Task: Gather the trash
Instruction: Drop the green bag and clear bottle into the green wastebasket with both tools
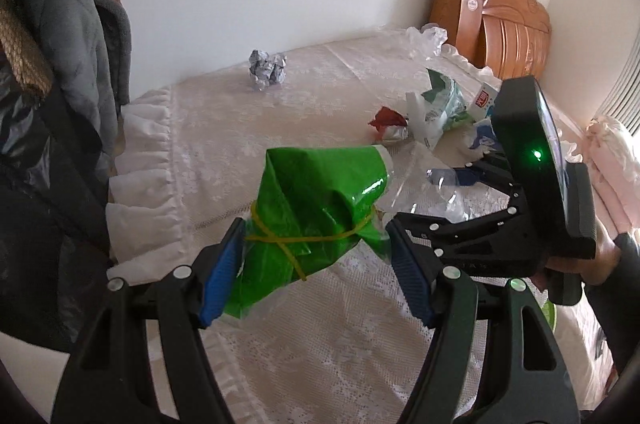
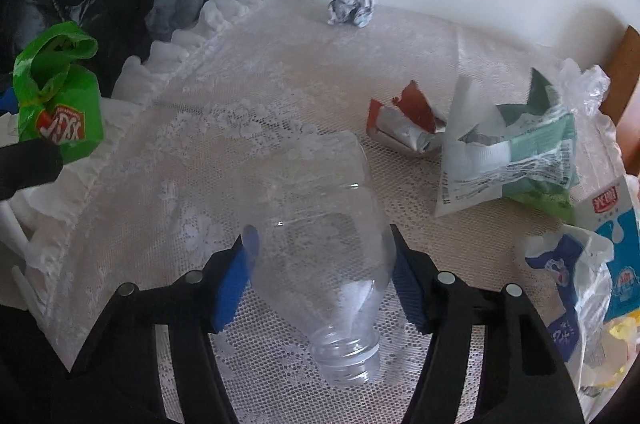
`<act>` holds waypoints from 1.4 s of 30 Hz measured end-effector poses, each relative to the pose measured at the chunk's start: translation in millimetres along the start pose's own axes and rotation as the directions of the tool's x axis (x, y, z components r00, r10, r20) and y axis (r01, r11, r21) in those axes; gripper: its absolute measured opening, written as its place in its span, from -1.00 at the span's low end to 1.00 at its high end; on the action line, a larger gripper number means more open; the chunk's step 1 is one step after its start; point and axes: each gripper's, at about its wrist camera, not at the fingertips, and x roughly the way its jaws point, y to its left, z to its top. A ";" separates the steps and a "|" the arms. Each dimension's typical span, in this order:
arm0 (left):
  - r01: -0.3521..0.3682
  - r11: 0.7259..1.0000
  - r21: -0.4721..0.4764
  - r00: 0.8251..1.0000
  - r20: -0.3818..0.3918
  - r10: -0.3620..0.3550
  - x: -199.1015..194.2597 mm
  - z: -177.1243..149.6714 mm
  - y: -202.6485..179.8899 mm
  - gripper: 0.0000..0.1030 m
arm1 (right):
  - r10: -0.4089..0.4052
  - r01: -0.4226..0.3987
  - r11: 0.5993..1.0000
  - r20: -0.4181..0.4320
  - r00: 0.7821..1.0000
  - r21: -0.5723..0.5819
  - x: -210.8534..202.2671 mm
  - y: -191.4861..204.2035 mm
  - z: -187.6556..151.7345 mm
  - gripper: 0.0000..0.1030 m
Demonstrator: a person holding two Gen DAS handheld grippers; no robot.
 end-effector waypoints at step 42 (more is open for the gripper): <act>0.556 0.574 0.602 0.831 -0.380 -0.406 20.5 -142.9 -520.7 0.84 | -0.517 0.341 0.221 -0.186 0.835 0.914 -348.0 -117.5 -499.8 0.26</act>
